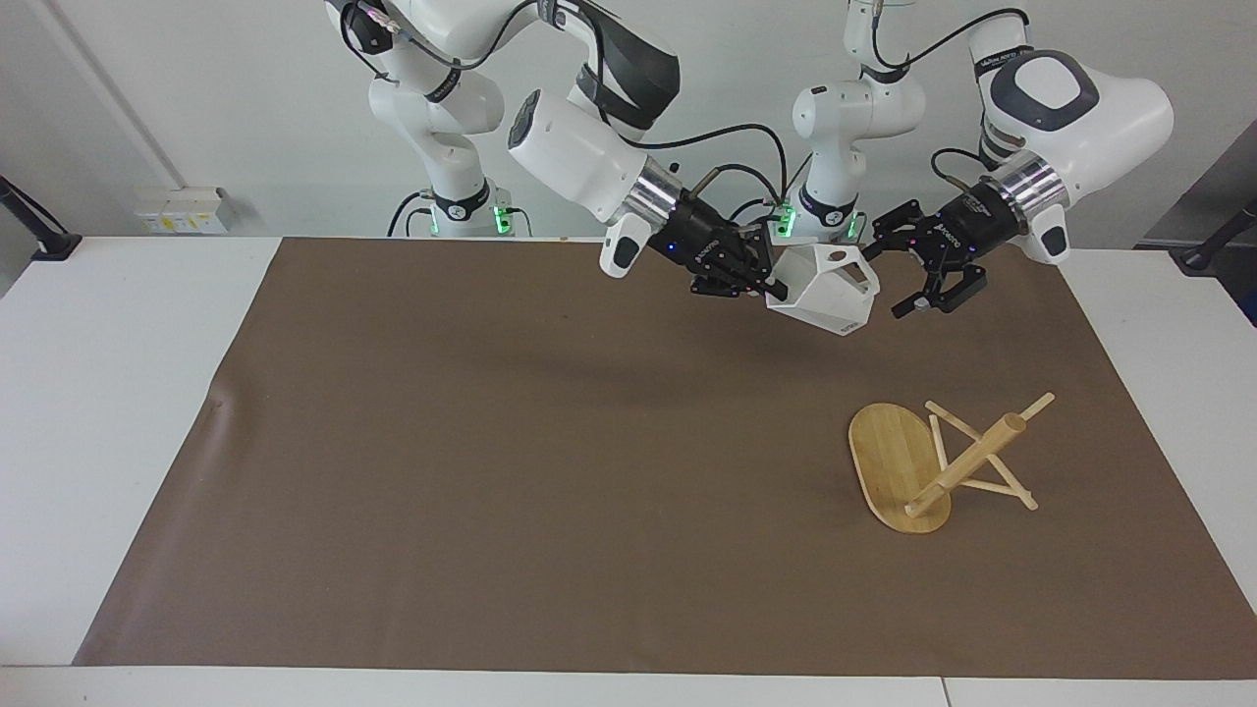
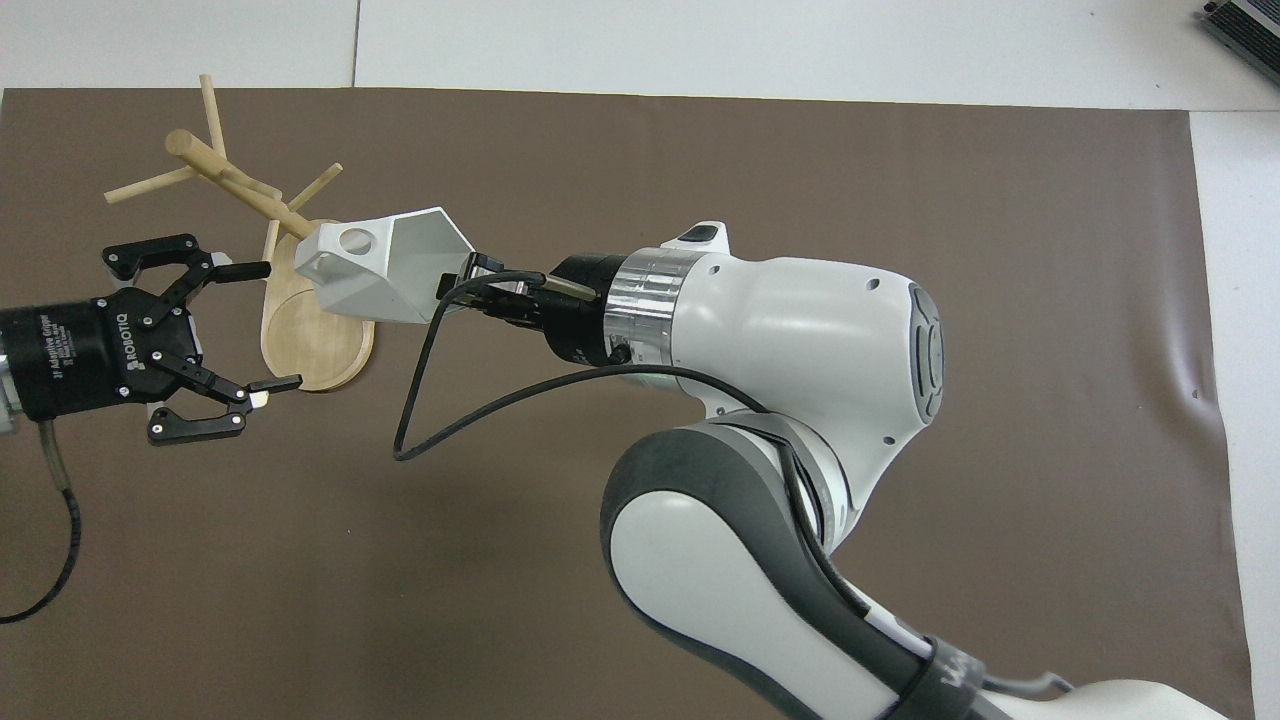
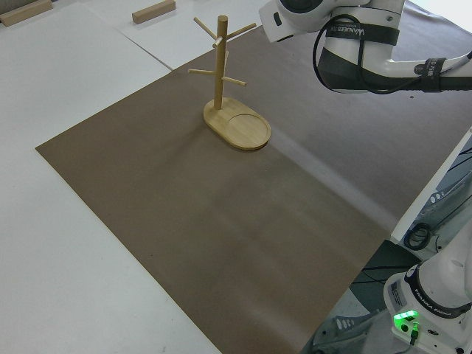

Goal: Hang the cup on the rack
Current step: 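Close the left gripper on the cup held by the right gripper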

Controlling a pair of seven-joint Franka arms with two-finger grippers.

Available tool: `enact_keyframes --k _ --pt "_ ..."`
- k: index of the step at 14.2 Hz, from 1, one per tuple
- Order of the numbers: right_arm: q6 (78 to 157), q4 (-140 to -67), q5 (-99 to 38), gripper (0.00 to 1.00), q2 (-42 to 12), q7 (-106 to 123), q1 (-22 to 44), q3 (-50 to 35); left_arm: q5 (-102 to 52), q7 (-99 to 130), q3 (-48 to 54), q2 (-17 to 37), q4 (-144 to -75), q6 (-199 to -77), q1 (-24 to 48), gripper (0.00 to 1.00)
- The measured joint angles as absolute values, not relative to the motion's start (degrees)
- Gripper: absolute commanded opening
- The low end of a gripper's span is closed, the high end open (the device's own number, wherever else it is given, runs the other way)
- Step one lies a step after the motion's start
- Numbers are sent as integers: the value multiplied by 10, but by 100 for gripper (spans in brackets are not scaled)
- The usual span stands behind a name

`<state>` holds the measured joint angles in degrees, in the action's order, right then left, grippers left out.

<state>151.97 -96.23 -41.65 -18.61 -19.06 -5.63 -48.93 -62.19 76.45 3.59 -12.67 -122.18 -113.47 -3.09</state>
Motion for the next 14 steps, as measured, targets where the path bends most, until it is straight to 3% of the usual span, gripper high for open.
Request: enact_keyframes --k 8,14 --pt "1520 -962 -417 0 -186 -191 -57 -489 -657 773 38 -119 -1218 -1225 26 100" --pt "1520 -962 -417 0 -186 -192 -57 -490 -658 773 38 -87 -1201 -1229 28 100"
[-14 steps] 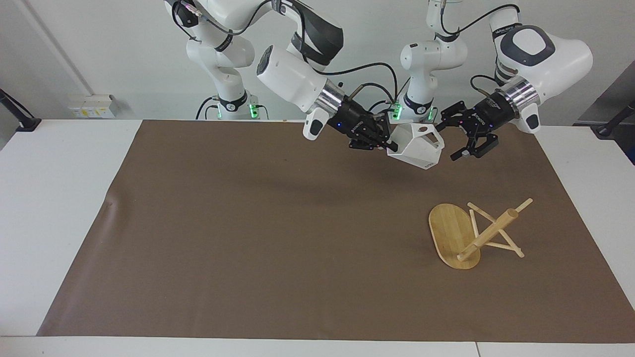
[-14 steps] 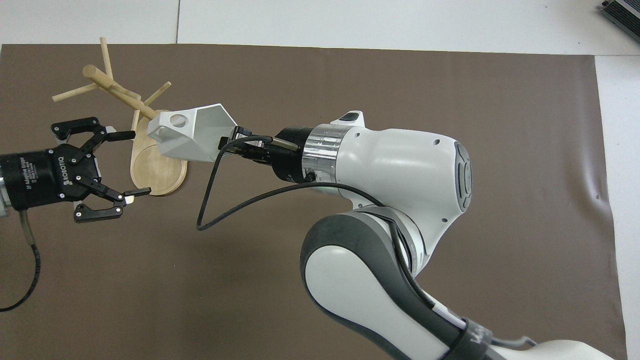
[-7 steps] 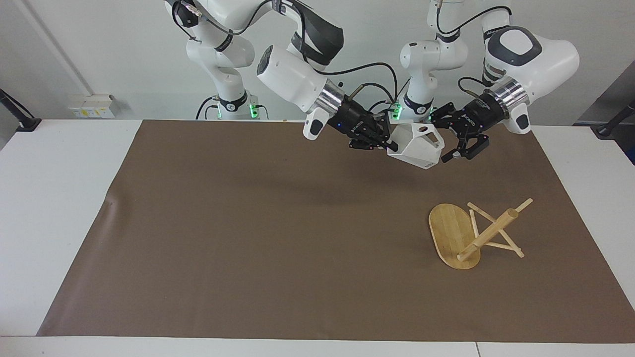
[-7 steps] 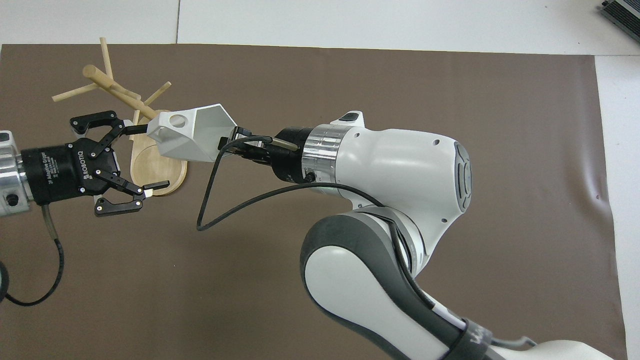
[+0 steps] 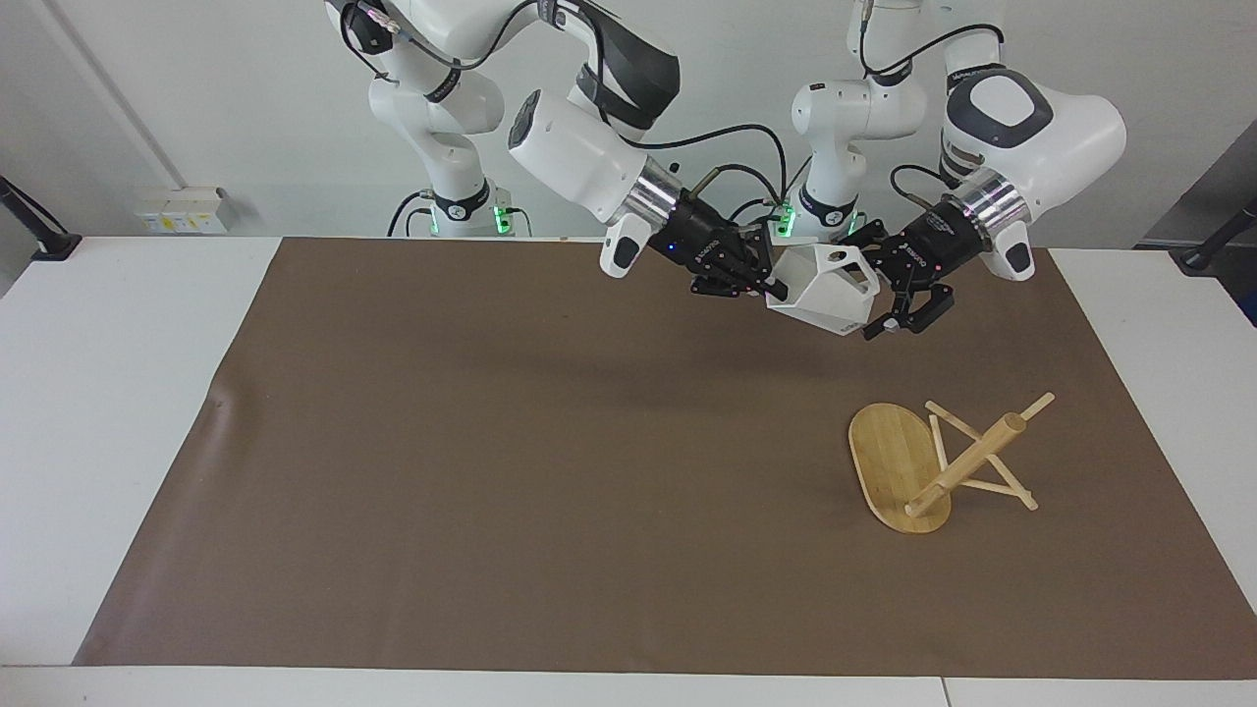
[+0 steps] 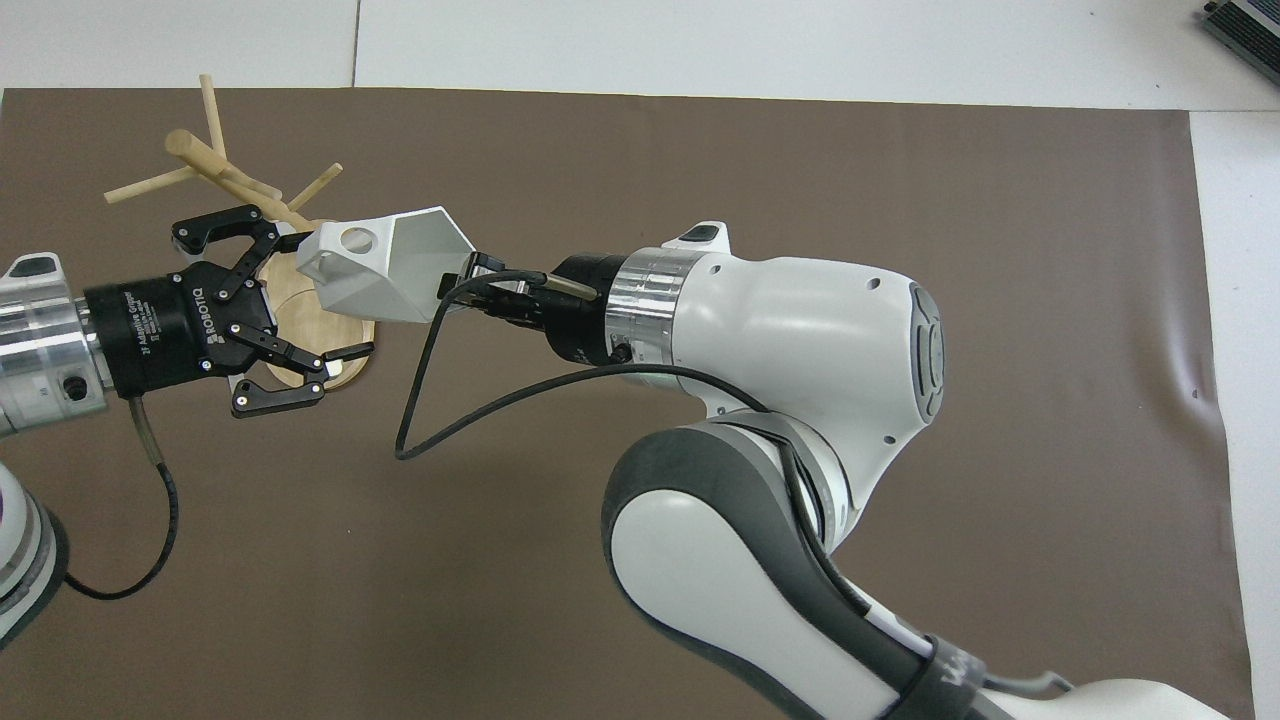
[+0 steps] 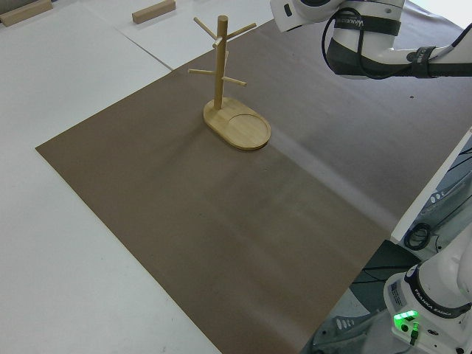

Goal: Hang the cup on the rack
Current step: 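Close the left gripper on the cup held by the right gripper, then open the right gripper and withdraw it while the left gripper holds cup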

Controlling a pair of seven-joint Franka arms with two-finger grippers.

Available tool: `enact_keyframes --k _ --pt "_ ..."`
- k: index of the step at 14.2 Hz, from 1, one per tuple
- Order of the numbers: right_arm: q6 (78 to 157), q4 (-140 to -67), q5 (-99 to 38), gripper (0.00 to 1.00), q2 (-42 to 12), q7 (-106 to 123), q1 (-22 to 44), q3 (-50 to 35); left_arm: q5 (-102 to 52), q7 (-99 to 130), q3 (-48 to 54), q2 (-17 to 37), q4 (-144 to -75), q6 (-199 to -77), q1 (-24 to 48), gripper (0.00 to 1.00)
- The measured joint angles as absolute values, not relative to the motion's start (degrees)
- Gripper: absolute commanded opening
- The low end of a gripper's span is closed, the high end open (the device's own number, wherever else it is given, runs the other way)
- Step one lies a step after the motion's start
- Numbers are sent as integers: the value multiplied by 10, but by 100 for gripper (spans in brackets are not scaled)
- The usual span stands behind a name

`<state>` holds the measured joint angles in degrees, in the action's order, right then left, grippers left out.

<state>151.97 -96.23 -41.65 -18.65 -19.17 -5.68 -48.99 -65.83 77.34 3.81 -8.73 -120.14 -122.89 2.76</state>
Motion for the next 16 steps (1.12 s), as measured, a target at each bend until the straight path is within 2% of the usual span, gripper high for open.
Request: enact_keyframes --k 6,9,11,12,15,16 --pt "1520 -960 -417 0 -186 -193 -57 -490 -657 772 41 -66 -1166 -1206 28 100" --pt "1521 -960 -417 0 -187 -193 -57 -490 -656 772 41 -65 -1164 -1198 29 52" --pt "1522 -960 -417 0 -187 -193 -59 -490 -653 767 41 -64 -1164 -1189 29 14" --pt "1522 -960 -417 0 -187 -193 -59 -490 -653 766 40 -64 -1164 -1187 29 0" --pt "1522 -961 -417 0 -187 -193 -58 -490 -641 754 39 -62 -1160 -1183 29 0" --pt "1522 -961 -417 13 -187 -193 -58 -490 -639 746 39 -61 -1159 -1182 29 0"
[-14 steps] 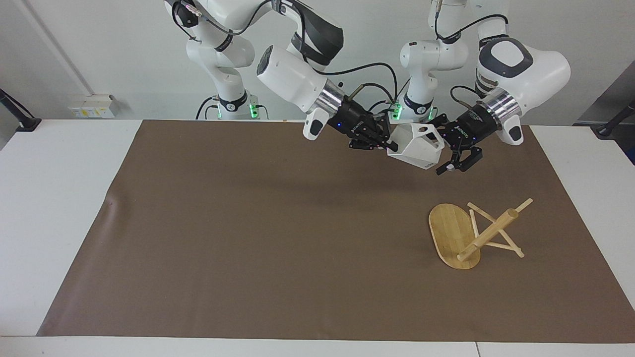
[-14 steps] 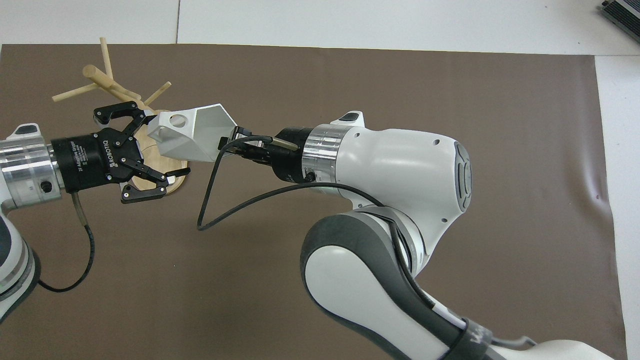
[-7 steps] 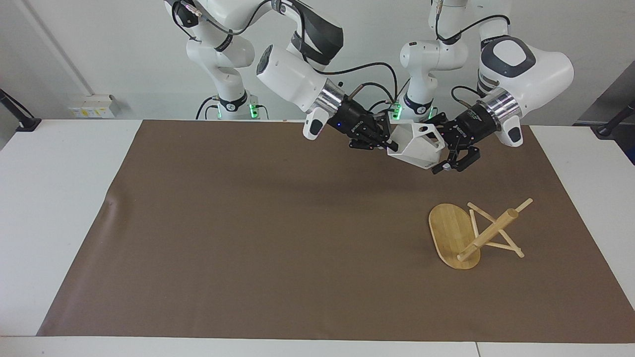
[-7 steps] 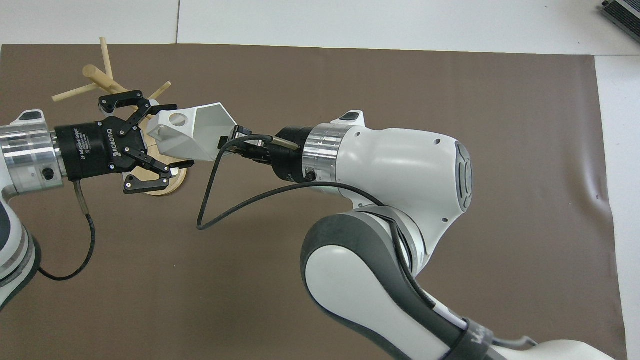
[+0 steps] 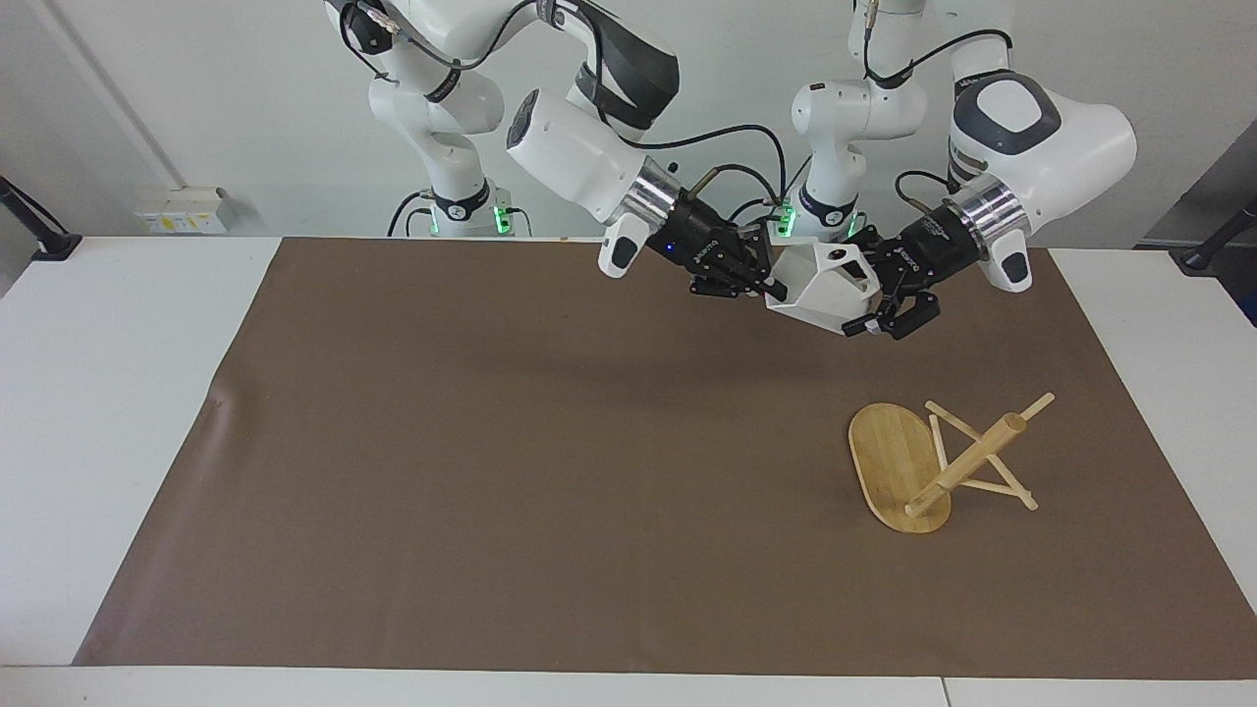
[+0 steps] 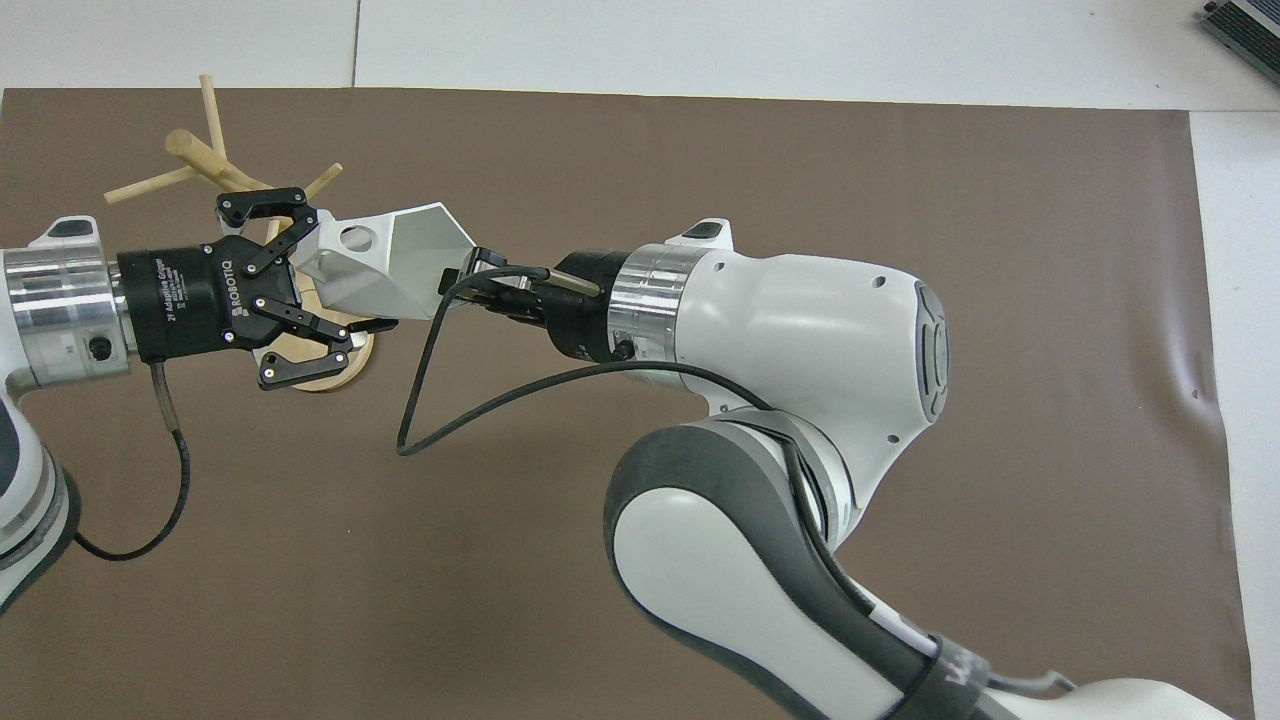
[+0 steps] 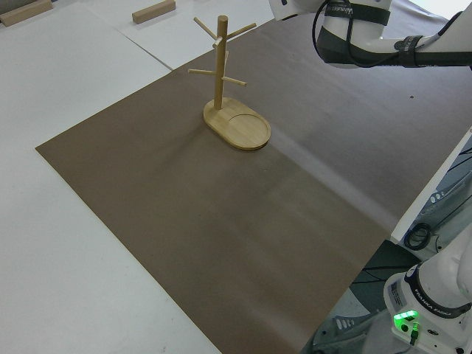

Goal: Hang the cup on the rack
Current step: 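Open the right gripper and withdraw it while the left gripper holds cup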

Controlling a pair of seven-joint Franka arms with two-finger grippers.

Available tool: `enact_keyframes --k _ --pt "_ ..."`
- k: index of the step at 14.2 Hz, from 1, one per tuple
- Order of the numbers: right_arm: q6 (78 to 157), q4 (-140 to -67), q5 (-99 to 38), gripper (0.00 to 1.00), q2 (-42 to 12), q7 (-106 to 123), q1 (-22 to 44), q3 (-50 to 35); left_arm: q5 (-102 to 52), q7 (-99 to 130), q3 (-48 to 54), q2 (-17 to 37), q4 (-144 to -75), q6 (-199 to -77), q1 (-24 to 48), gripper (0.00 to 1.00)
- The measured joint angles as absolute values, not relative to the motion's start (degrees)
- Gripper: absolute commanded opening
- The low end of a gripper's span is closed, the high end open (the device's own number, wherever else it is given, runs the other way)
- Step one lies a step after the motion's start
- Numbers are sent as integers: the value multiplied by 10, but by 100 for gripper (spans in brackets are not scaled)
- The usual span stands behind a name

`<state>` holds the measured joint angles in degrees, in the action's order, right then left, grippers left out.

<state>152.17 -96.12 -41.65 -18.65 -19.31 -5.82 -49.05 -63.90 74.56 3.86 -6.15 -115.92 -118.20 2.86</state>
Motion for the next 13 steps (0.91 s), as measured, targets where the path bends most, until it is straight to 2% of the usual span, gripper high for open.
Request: enact_keyframes --k 2,3,7,8,9,13 --pt "1522 -961 -417 37 -187 -193 -58 -491 -639 738 39 -61 -1159 -1180 29 0" --pt "1522 -961 -417 45 -187 -193 -58 -491 -639 737 40 -61 -1159 -1178 29 0" --pt "1522 -961 -417 63 -187 -193 -58 -491 -639 737 41 -61 -1159 -1174 29 0" --pt "1522 -961 -417 96 -187 -193 -58 -491 -639 737 41 -61 -1159 -1174 29 0" --pt "1522 -961 -417 100 -187 -193 -59 -491 -639 737 41 -61 -1159 -1173 29 0" --pt "1522 -961 -417 100 -187 -193 -61 -491 -639 737 41 -61 -1159 -1173 29 0"
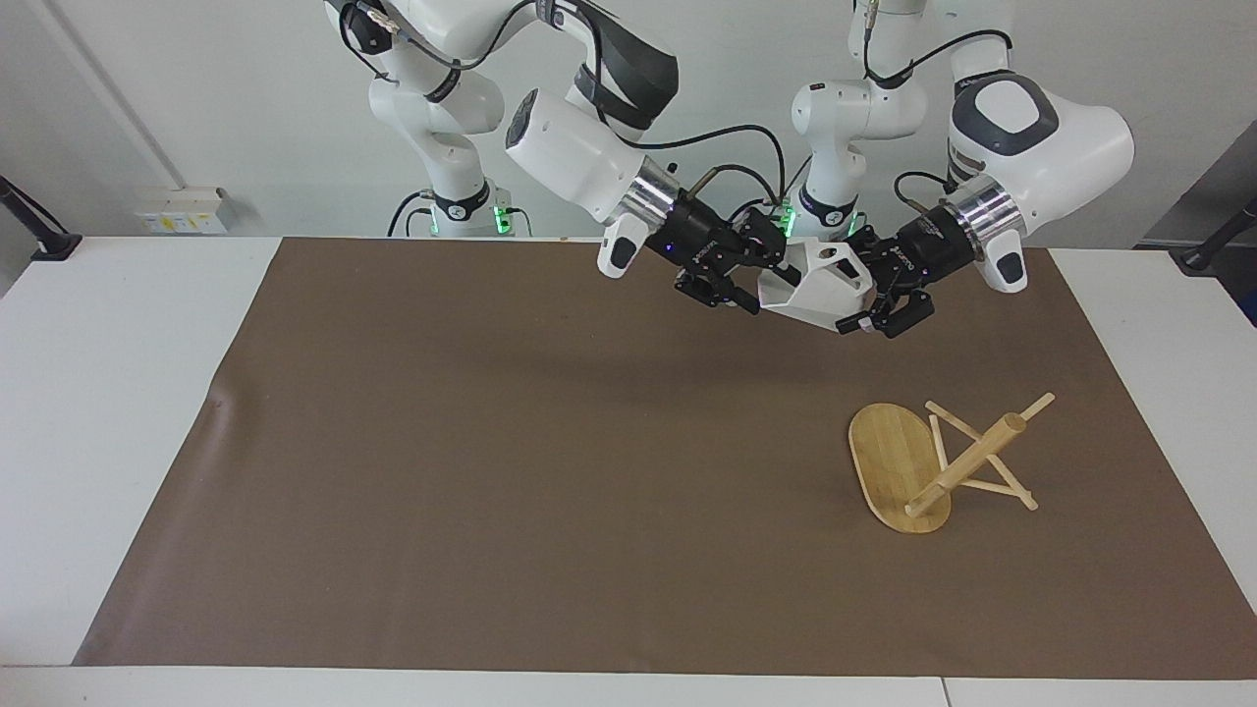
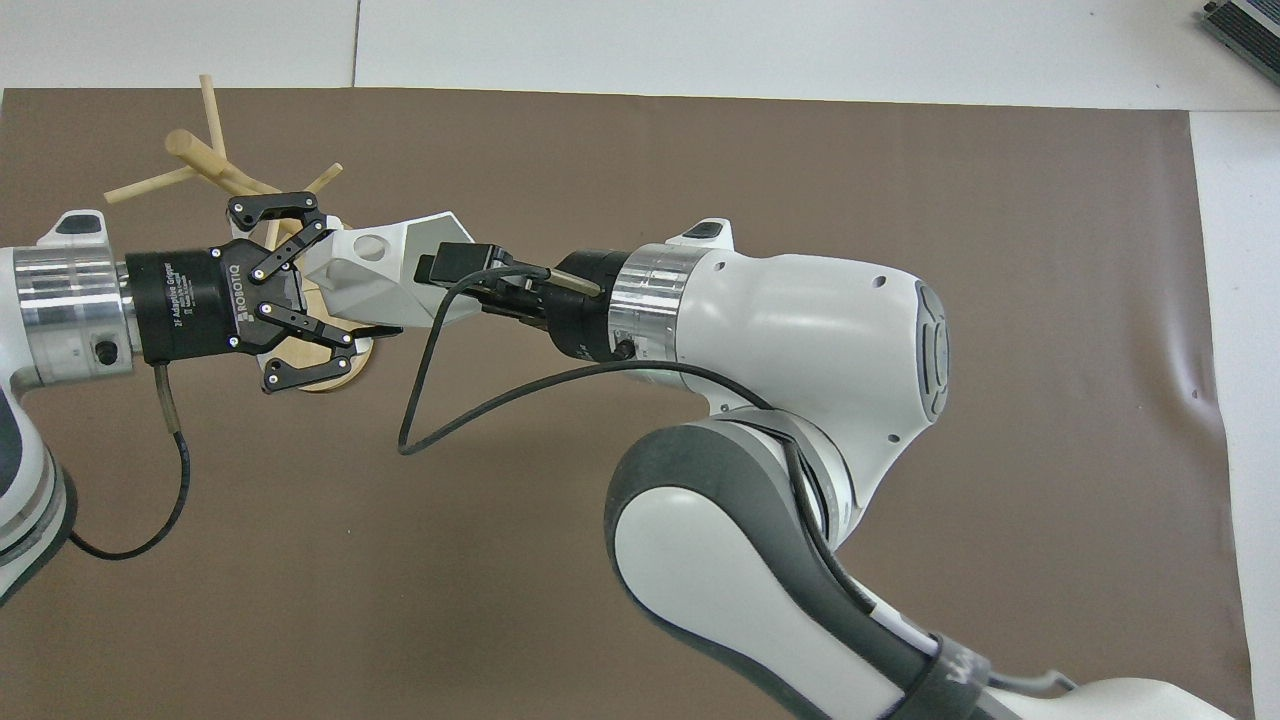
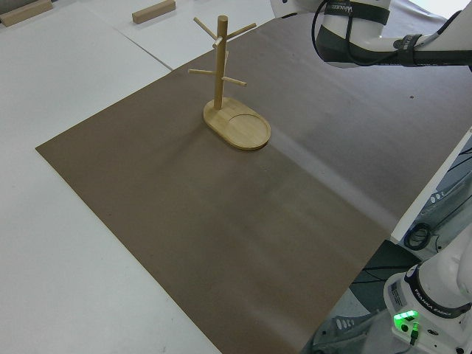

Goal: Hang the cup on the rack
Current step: 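Open the right gripper and withdraw it while the left gripper holds cup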

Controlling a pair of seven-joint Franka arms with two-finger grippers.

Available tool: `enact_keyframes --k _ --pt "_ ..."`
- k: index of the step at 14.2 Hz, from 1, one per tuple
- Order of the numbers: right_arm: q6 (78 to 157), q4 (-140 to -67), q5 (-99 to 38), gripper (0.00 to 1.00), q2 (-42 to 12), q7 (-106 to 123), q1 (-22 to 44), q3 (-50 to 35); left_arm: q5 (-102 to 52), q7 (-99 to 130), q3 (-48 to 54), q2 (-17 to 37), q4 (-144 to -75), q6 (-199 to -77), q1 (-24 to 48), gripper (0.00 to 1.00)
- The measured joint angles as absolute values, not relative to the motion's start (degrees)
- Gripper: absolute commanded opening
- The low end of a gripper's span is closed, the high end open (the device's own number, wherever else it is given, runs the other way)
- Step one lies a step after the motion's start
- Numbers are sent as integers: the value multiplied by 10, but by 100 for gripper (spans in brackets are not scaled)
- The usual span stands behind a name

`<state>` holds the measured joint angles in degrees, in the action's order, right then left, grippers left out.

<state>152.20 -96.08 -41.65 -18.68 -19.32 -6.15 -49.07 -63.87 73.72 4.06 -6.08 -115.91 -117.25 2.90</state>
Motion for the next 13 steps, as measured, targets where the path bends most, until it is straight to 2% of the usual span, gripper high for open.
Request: enact_keyframes --k 8,13 --pt "1500 -960 -407 100 -188 -193 -68 -449 -603 797 32 -61 -1171 -1171 27 0" --pt "1360 -921 -302 100 -185 -189 -73 -341 -550 901 32 -60 -1192 -1219 28 0"
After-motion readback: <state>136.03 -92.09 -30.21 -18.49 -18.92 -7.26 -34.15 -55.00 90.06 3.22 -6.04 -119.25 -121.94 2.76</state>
